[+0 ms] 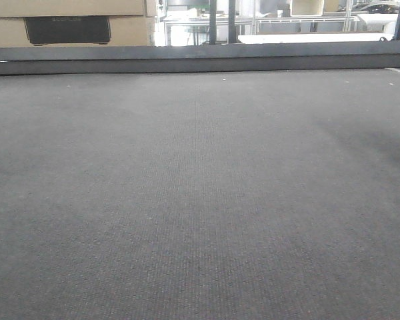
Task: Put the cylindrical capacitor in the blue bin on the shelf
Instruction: 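Lift both held cylinders off the table surface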
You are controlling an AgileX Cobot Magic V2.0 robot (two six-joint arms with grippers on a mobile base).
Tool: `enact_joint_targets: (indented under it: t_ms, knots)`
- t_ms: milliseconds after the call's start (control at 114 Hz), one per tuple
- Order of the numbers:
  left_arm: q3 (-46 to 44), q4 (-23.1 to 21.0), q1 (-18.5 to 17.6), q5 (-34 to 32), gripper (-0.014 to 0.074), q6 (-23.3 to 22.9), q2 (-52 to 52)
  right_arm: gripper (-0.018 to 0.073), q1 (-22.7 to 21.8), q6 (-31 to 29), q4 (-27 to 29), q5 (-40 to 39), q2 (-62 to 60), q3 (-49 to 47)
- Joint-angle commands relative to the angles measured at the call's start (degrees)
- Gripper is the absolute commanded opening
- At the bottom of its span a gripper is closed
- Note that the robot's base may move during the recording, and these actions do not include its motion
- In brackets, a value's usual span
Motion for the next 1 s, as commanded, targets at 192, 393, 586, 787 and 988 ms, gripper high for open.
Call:
enact_joint_targets:
  t_ms: [192,393,586,787,988]
  knots:
    - [-0.89,5.24,-10.25,23.61,-0.0111,-0.05,-19.30,-0.0158,-9.35,-0.13,-2.12,9.93,-0.54,-0.14]
    - [-0.89,3.01,-20.32,36.83,-0.0111,-0.05,-30.07,-0.0159,-9.81,-0.13,-4.06,19.61,-2.37,-0.14]
    - [-0.89,-1.18,-25.56,48.70,-0.0111,-0.05,-41.90,-0.0159,-6.88,-0.13,-4.06,23.92,-9.97,0.10]
    - [0.30,-1.61,-26.87,61.26,-0.0111,-0.05,-53.68,-0.0159,-2.05,-0.13,-4.06,28.19,-19.71,0.21]
    - [4.36,-1.76,-26.87,62.93,-0.0111,-0.05,-64.27,-0.0159,-0.36,-0.13,-4.06,29.01,-27.67,1.42]
